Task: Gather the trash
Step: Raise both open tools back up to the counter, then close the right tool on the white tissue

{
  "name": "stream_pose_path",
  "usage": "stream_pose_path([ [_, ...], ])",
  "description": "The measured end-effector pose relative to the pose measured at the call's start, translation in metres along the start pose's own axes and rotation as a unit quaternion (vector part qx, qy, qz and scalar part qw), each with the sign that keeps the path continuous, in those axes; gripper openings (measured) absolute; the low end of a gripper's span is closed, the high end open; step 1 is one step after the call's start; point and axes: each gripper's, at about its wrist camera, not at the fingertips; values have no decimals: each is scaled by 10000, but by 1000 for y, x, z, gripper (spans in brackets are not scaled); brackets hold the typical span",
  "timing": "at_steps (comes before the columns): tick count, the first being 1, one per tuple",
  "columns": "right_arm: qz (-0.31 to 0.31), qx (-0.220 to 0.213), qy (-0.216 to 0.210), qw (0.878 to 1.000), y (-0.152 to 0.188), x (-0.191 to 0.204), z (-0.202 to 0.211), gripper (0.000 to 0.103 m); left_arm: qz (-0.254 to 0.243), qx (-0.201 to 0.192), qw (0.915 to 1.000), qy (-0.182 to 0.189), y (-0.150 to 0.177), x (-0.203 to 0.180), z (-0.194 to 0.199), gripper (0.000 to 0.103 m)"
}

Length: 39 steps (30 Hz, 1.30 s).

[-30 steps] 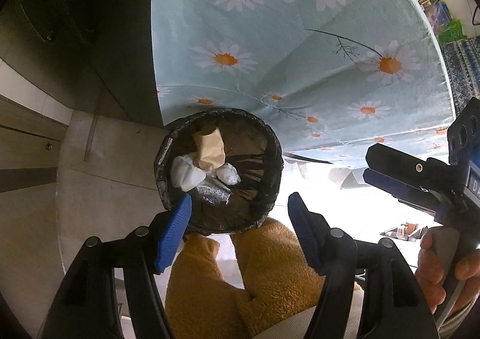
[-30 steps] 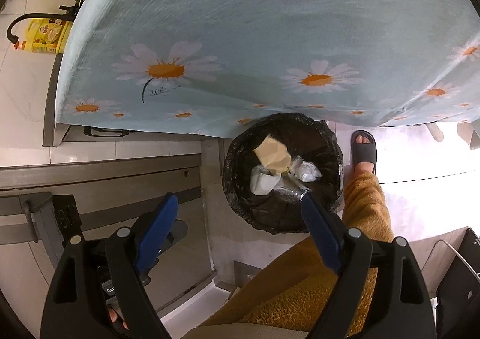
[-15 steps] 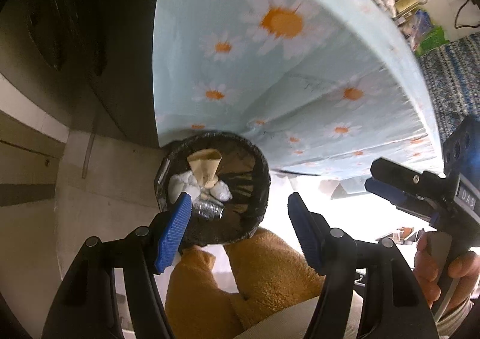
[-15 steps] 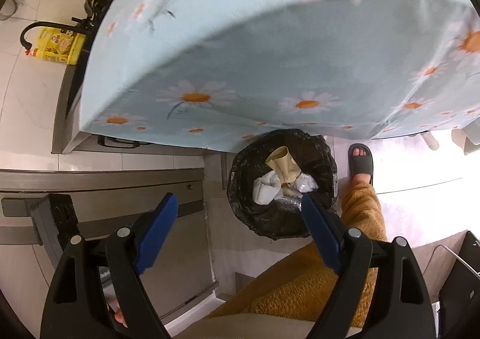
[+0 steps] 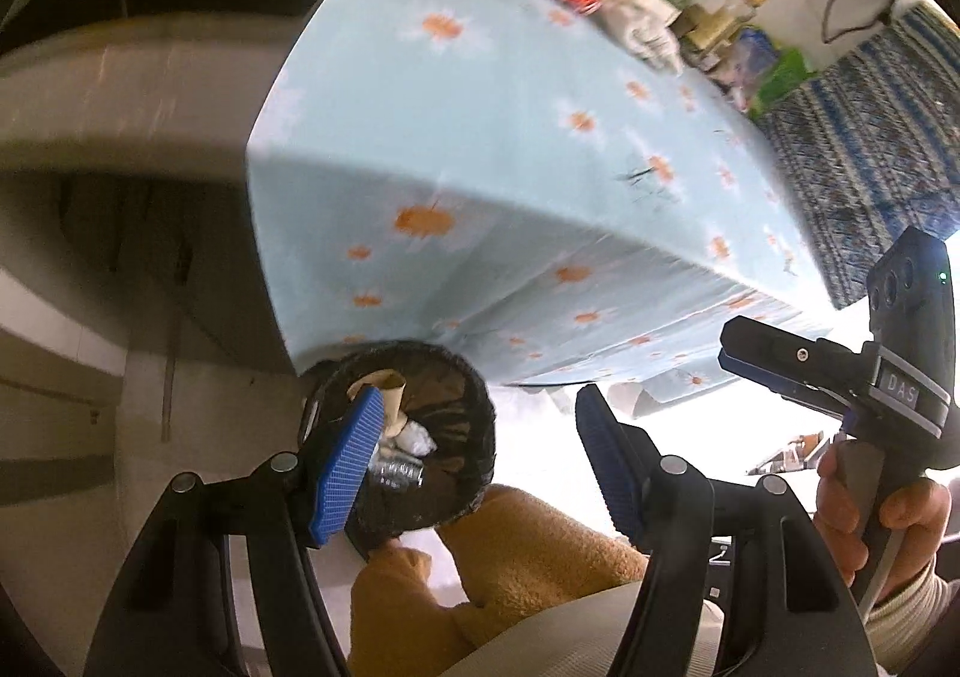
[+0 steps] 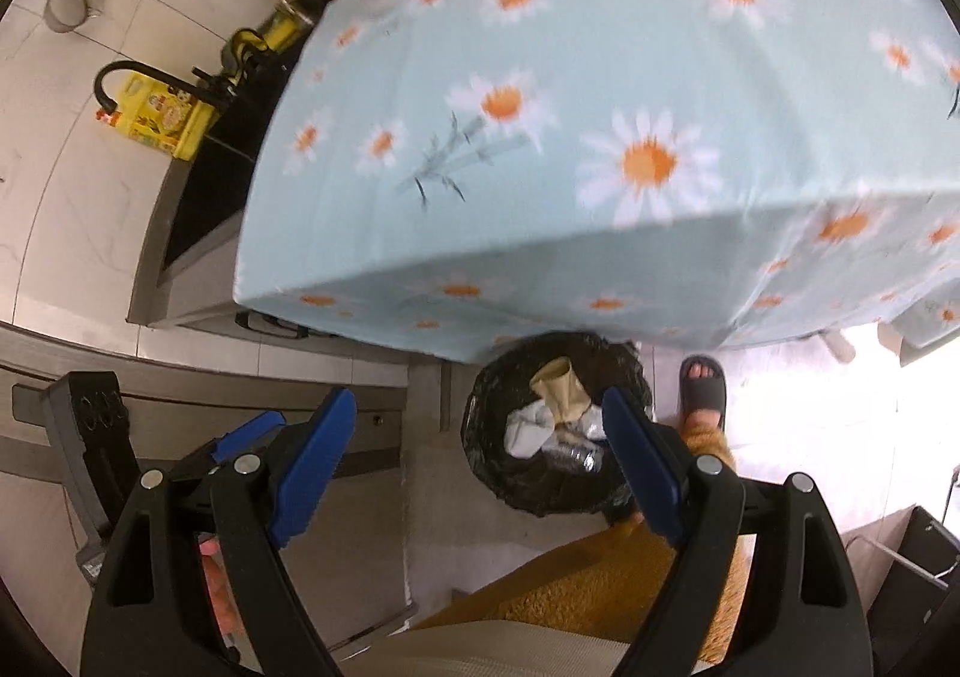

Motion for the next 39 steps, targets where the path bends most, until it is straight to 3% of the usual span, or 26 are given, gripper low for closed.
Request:
stream_pose_path([
  [7,206,-467,91,9987,-11,11,35,84,-335,-362,9988,-22,-26,-15,21,65],
  [19,471,-746,147,9960,-66,21,71,84,-550,-756,9956,51,-81,-36,41,65],
  [25,828,-800,274,9930,-115,22,84,84,-549,-848,9949,-47,-112,-43,34,65],
  [33,1178,-773,89,9900,-201,8,80,84,-375,-960,9942,-296,-163,-62,16,65],
  [39,1665,-463,6,9850,-266,4,60,84,-81,-947,9940,-543,-191,-70,-2,65],
])
Point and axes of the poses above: each gripper's, at about its wrist camera, not at the fingertips, and z roughly against the way its jaws point, x to its left, y to its underside, and after that the axes turned 4 degrees about -z, right-handed
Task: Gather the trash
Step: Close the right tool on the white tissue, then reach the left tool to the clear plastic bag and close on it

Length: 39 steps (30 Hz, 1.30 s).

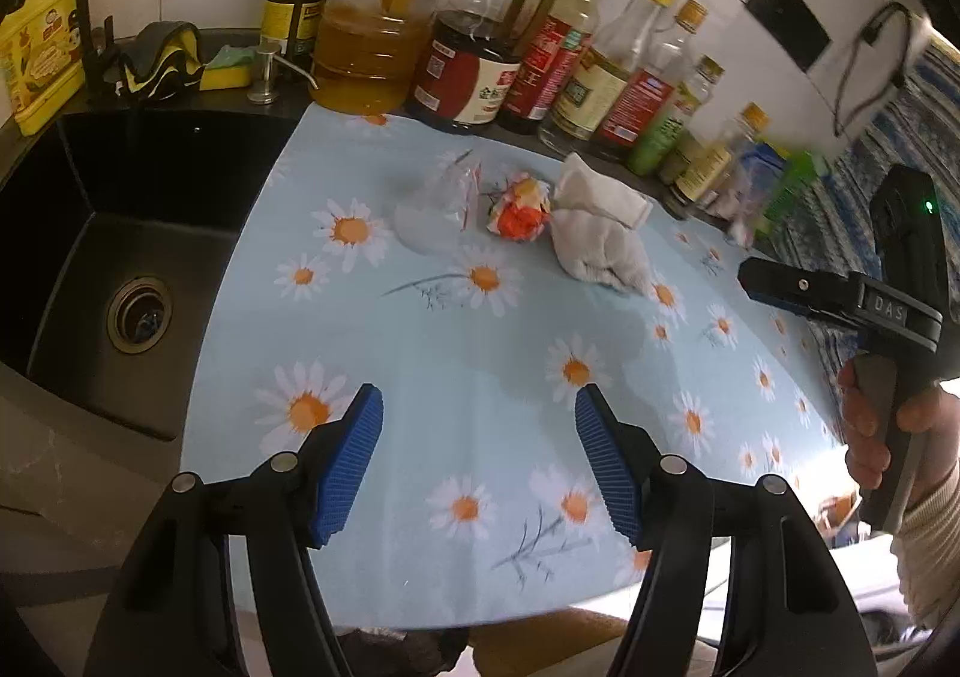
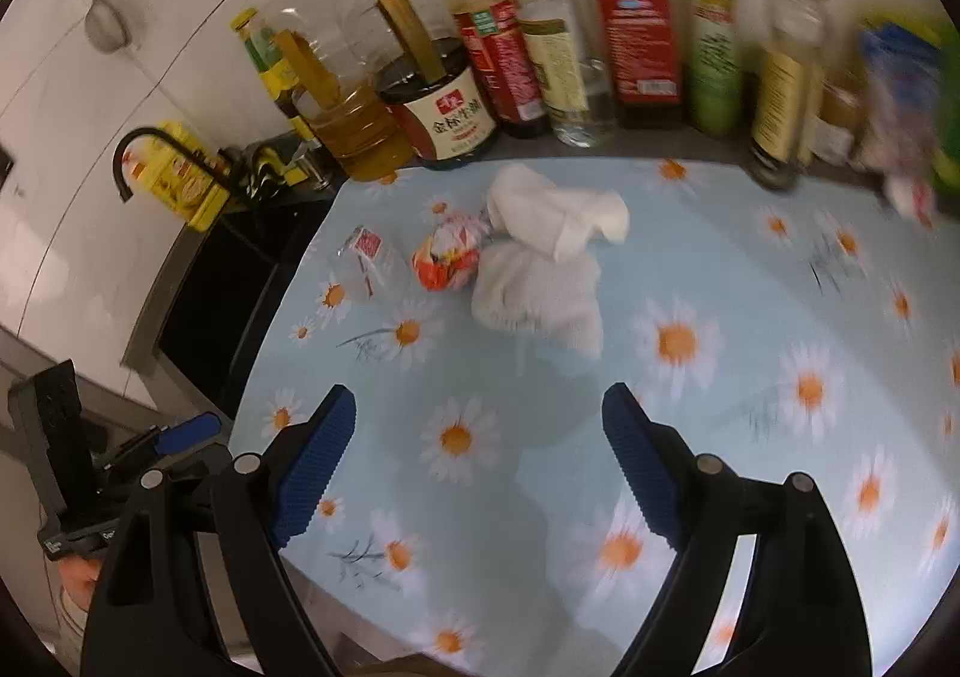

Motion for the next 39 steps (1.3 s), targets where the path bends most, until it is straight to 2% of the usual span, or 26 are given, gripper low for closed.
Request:
stream_pose_path([
  [3,408,154,-364,9984,-22,-2,-10,92,165,6,9998,-102,-8,-5,-9,65],
  [5,809,211,-456,9955,-37,0,-16,92,262,3,9995,-162,-11,-7,-13,65],
  [7,1163,244,-396,9921,-51,0,-24,92,347,-30,9992,-211,-13,-9,-16,65],
  [14,1785,720,-251,9810,-94,-11,-69,92,768,-148,9963,-343,-15,-11,-22,65],
  [17,1857,1044,-294,9766,-107,-19,-92,92,880,-139,9952,-401,-12,-10,-23,65],
  [20,1886,1147,-242,9750,-118,-28,-110,92,1000,-119,9937,-490,-8,-8,-24,65],
  [26,1759,1889,-466,9650,-129,-49,-149,92,1175,-85,9912,-611,-3,-5,-27,65],
  [31,1419,2026,-783,9658,-135,-62,-157,91,1186,-39,9909,-640,-2,-9,-31,65],
  [35,1318,2145,-947,9631,-136,-67,-160,78,1197,20,9905,-670,-2,-10,-36,65],
  [39,1404,2107,-931,9629,-135,-63,-158,75,1134,55,9912,-680,-4,-14,-38,65],
])
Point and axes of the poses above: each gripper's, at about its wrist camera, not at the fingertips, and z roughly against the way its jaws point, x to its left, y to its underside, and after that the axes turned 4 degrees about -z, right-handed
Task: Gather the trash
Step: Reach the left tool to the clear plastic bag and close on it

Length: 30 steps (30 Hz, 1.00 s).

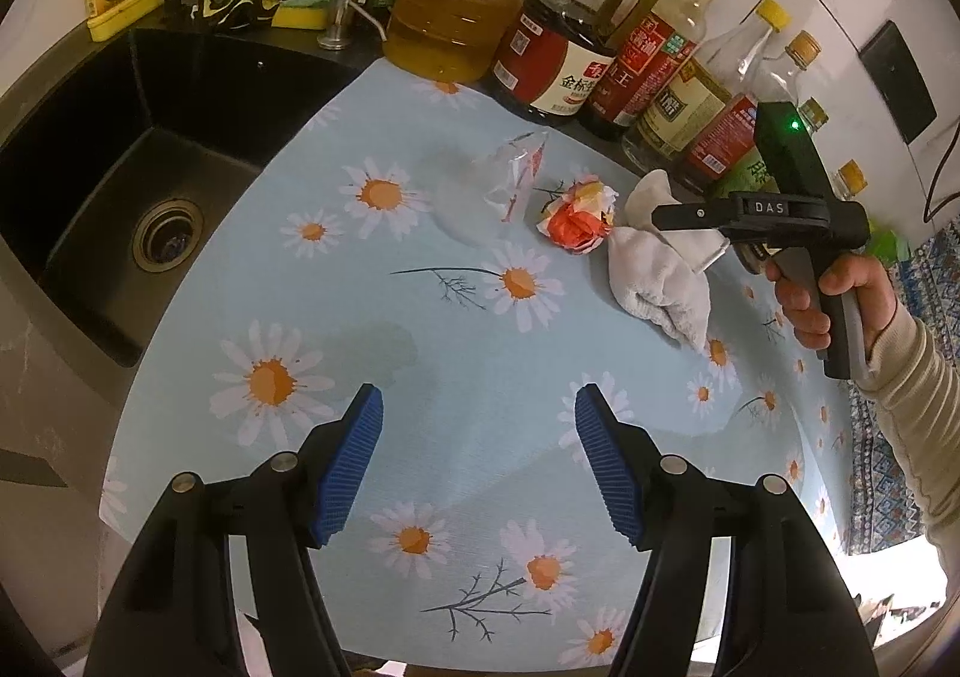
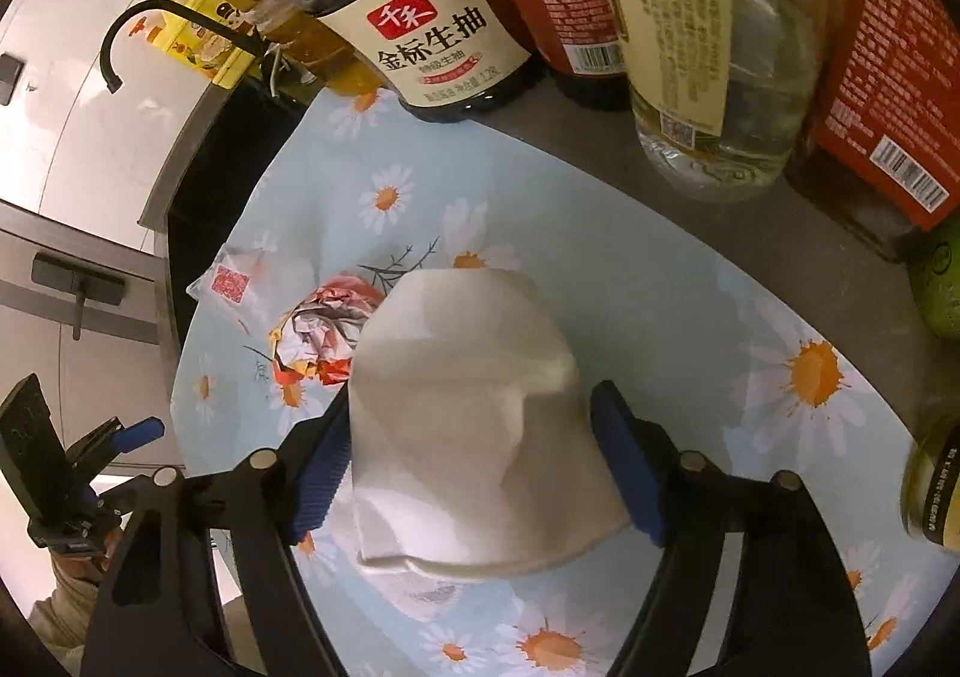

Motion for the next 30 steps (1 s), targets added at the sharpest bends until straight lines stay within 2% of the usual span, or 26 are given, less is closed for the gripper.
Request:
stream_pose_path([
  [6,32,-79,18,10000,3,2,3,74,-32,-8,10000,2,-1,-2,-1,65],
  [16,-114,-520,-170,9984,18,3,33,74,-192,1,9998,-77,-14,-5,-9,65],
  [22,-72,-793,-274,9964,42,14,56,74,-478,-20,9988,-133,-38,-17,-21,65],
  [27,92,-1047,-336,9939,69,33,70,74,-707,15,9967,-388,-65,-26,-41,65],
  [28,111,-1071,-350,9936,75,36,71,74,-694,42,9968,-399,-70,-26,-46,66],
  [29,132,-1082,-359,9934,78,39,71,74,-683,87,9968,-409,-74,-27,-51,72],
  [30,150,-1100,-383,9931,85,43,72,74,-701,111,9965,-434,-78,-27,-56,74],
])
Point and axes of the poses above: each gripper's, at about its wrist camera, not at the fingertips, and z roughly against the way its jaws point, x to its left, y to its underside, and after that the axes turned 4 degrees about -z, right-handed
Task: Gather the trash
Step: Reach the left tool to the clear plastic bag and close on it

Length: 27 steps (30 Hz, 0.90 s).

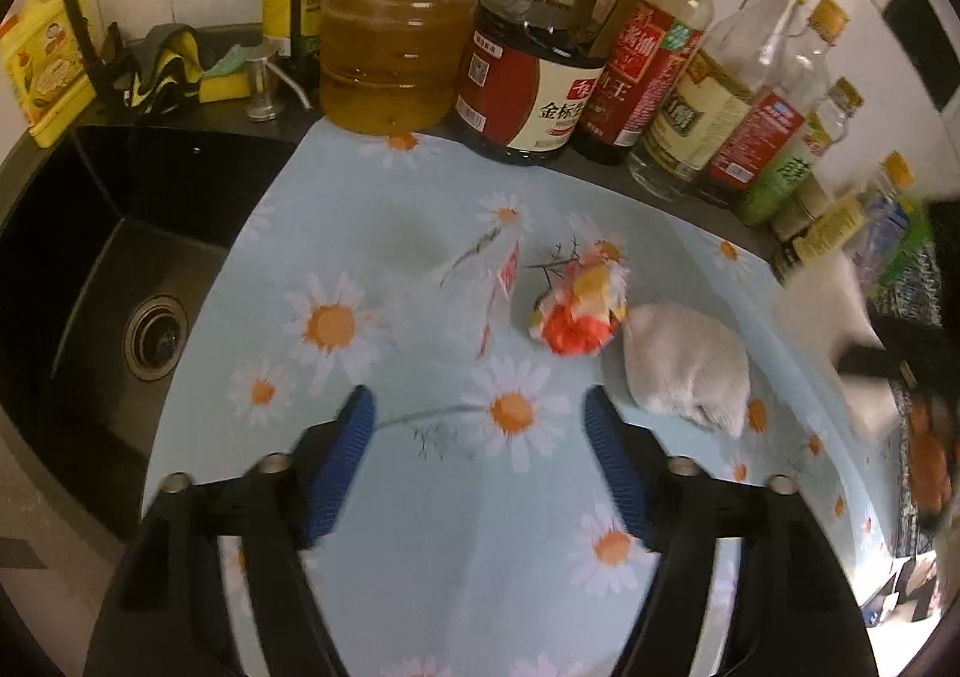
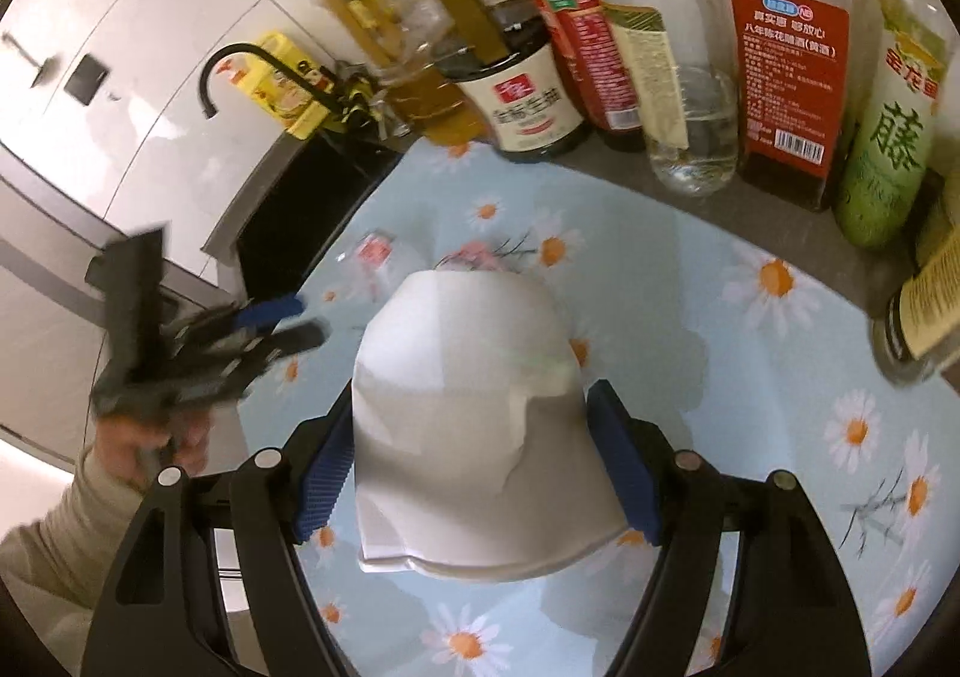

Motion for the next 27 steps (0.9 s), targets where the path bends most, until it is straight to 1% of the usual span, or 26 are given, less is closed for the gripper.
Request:
stream_pose_path([
  [3,10,-55,-62,10000,13,9,4,74,-164,107,9998,-56,-11,-5,-14,74],
  [6,44,-126,-93,9999,29,17,9,74,-352,132,9991,-198,-21,-11,-24,74],
  [9,-28,-142,-131,9998,42,17,12,74,-407,200,9986,-286,-28,-11,-34,74],
  [12,-116,-128,-198,9997,54,17,13,74,-542,320,9969,-463,-32,-9,-46,74],
  [15,-230,-127,-250,9993,63,14,12,74,-528,403,9965,-511,-34,-3,-55,74],
  [21,-362,-121,-303,9988,69,7,14,74,-374,478,9972,-436,-33,6,-70,73],
  [23,-351,-122,-306,9988,69,6,15,74,-340,477,9975,-392,-32,7,-72,72],
  [24,-347,-123,-312,9988,69,6,15,74,-317,454,9978,-358,-31,8,-71,65],
  [25,-342,-119,-330,9988,68,5,16,74,-306,455,9979,-346,-31,9,-72,61],
  [26,-337,-119,-330,9988,68,5,16,74,-307,451,9978,-373,-30,9,-72,58],
  [27,-337,-119,-333,9988,68,5,17,74,-310,430,9979,-383,-30,10,-73,58],
])
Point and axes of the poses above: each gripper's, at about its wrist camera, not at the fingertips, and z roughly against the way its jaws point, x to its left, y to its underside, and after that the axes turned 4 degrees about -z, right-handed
